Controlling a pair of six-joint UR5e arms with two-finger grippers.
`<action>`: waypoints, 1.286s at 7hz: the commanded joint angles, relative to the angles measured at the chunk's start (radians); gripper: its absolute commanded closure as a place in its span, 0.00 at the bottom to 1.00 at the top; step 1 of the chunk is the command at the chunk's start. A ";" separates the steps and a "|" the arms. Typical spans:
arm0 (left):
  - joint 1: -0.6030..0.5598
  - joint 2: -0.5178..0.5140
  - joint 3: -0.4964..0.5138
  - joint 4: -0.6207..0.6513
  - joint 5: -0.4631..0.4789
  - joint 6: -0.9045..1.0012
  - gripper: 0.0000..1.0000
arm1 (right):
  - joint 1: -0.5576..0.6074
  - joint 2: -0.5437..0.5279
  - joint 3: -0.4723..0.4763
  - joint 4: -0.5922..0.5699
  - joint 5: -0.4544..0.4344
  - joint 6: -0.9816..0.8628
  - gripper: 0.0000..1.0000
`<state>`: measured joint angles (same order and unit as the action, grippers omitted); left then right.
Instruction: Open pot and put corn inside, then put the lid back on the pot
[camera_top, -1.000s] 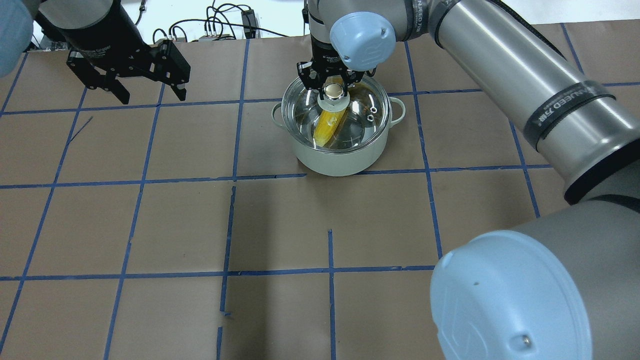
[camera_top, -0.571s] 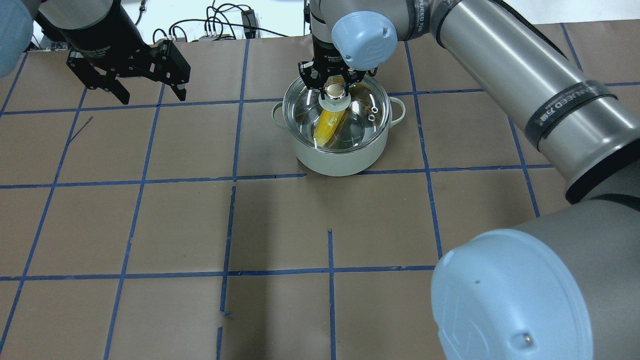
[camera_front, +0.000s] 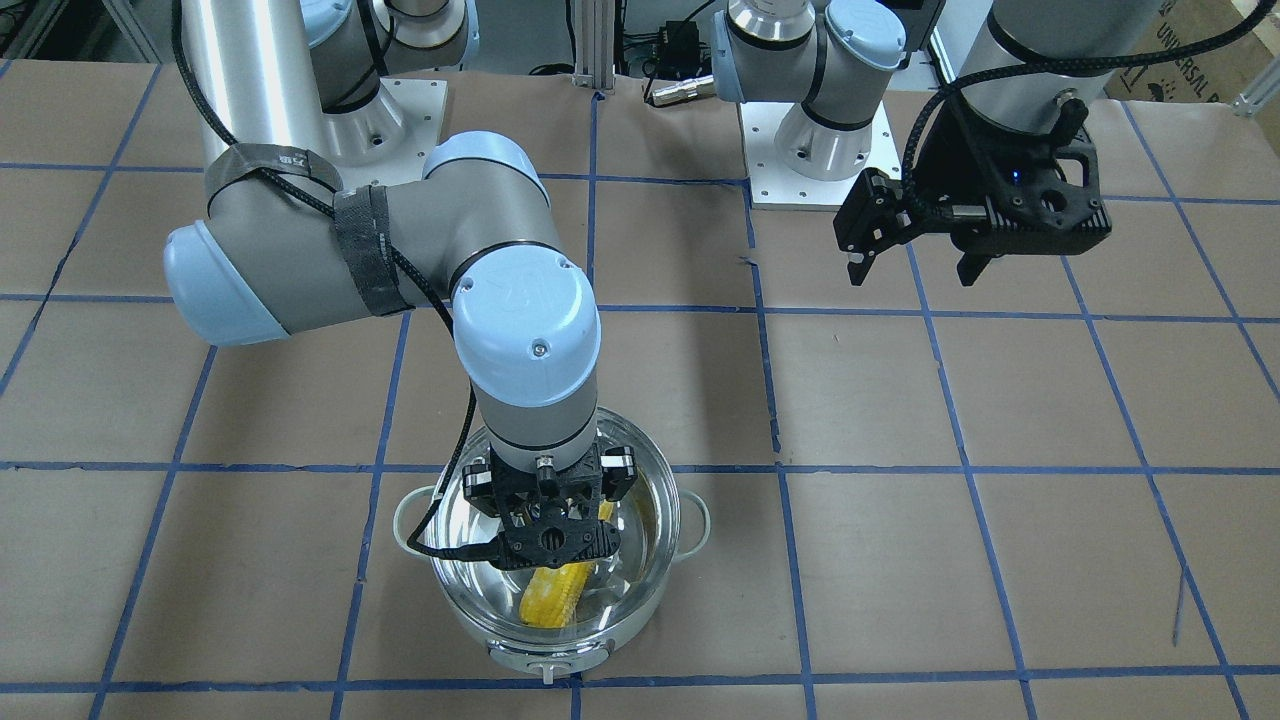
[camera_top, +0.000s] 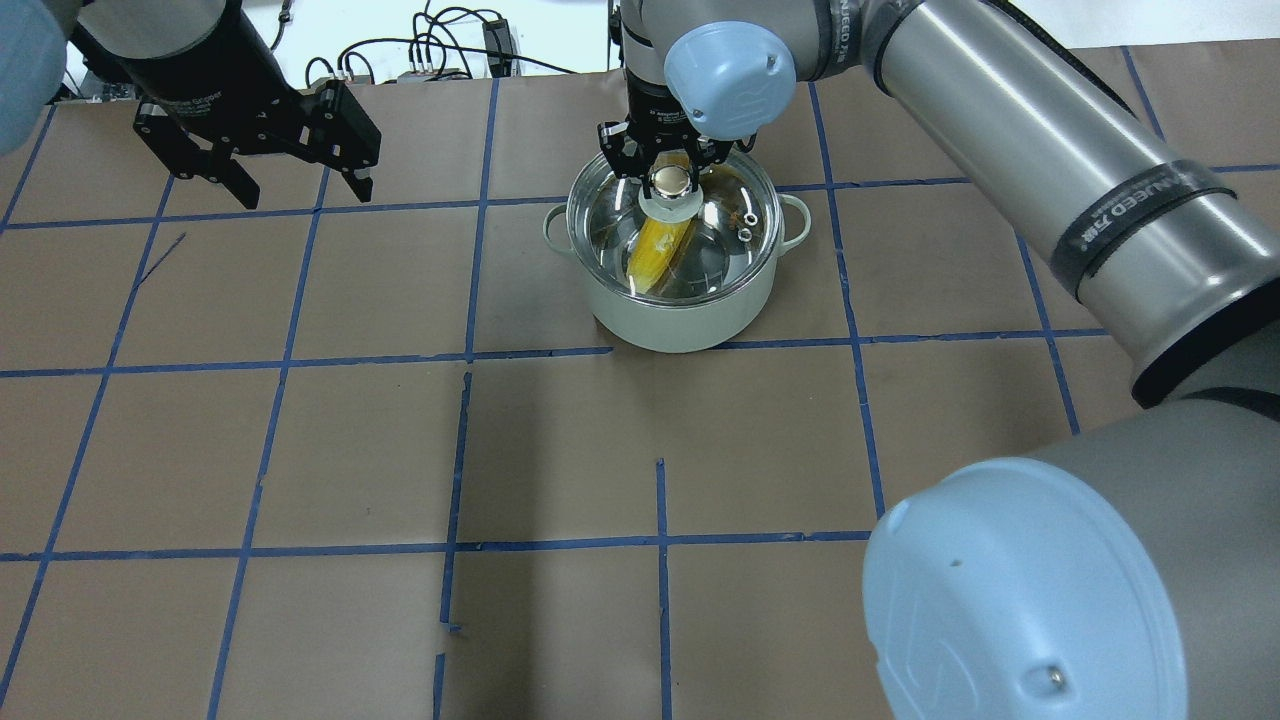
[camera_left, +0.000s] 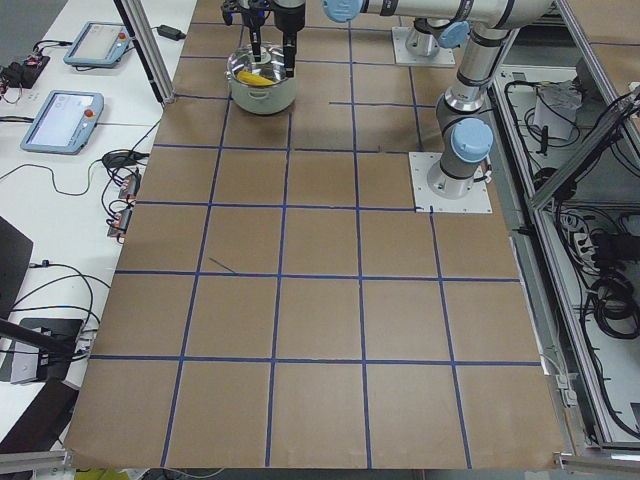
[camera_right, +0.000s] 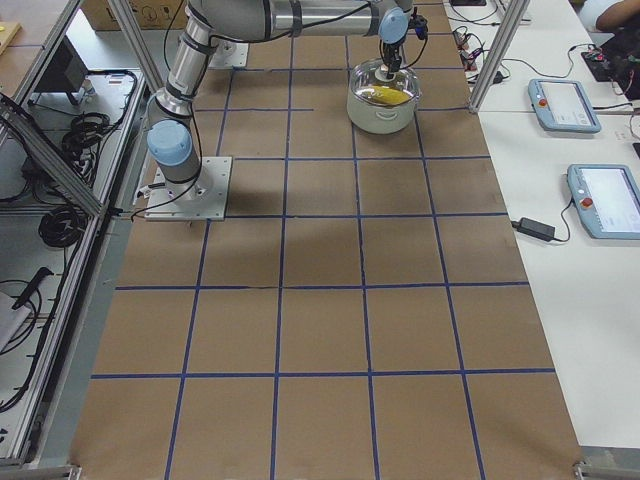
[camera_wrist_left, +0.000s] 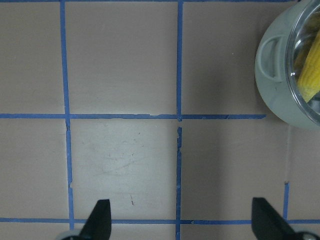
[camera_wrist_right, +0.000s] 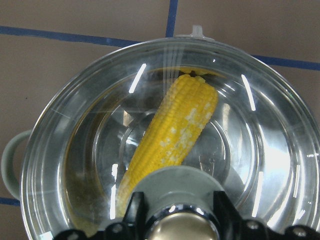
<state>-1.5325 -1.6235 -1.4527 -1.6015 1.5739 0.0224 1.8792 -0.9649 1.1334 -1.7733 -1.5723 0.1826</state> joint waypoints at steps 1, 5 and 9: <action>0.000 0.001 0.000 0.000 0.000 0.001 0.00 | 0.000 0.003 -0.001 0.006 0.001 0.000 0.73; 0.000 0.001 0.002 0.000 0.000 0.001 0.00 | 0.001 0.003 -0.009 0.006 0.000 0.002 0.08; 0.000 0.002 0.002 0.000 0.000 0.001 0.00 | -0.056 -0.029 -0.015 0.058 -0.008 -0.075 0.01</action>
<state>-1.5318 -1.6219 -1.4493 -1.6015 1.5739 0.0230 1.8539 -0.9765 1.1214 -1.7498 -1.5750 0.1568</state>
